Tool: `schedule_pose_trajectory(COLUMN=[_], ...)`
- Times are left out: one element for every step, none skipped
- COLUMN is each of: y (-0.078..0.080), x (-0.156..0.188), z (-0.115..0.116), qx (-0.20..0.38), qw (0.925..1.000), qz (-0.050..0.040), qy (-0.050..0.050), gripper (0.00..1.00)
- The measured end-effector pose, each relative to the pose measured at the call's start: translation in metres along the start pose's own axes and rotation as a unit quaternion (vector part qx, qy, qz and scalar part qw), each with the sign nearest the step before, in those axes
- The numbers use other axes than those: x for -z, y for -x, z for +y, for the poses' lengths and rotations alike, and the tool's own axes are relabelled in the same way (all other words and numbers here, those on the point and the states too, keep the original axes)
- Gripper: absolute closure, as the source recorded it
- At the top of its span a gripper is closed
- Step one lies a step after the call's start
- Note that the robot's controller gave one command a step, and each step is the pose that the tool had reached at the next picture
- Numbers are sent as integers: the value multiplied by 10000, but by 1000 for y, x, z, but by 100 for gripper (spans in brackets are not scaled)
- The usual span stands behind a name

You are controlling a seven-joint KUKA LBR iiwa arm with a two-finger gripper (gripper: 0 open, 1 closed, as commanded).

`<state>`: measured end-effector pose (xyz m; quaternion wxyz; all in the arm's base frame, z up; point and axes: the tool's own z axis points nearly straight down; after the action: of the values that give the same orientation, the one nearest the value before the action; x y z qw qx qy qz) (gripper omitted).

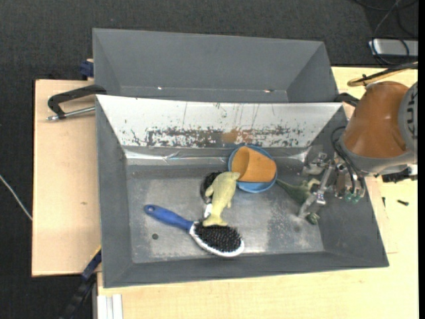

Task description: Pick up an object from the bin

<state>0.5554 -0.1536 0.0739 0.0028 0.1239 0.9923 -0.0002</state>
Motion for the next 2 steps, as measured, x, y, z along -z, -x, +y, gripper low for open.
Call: schedule_pose_trajectory(y=[1,1], x=[1,1], z=[1,1], qx=[3,6], qw=[10000,10000], qz=[-1,-1], qy=[0,2], gripper=[0,100])
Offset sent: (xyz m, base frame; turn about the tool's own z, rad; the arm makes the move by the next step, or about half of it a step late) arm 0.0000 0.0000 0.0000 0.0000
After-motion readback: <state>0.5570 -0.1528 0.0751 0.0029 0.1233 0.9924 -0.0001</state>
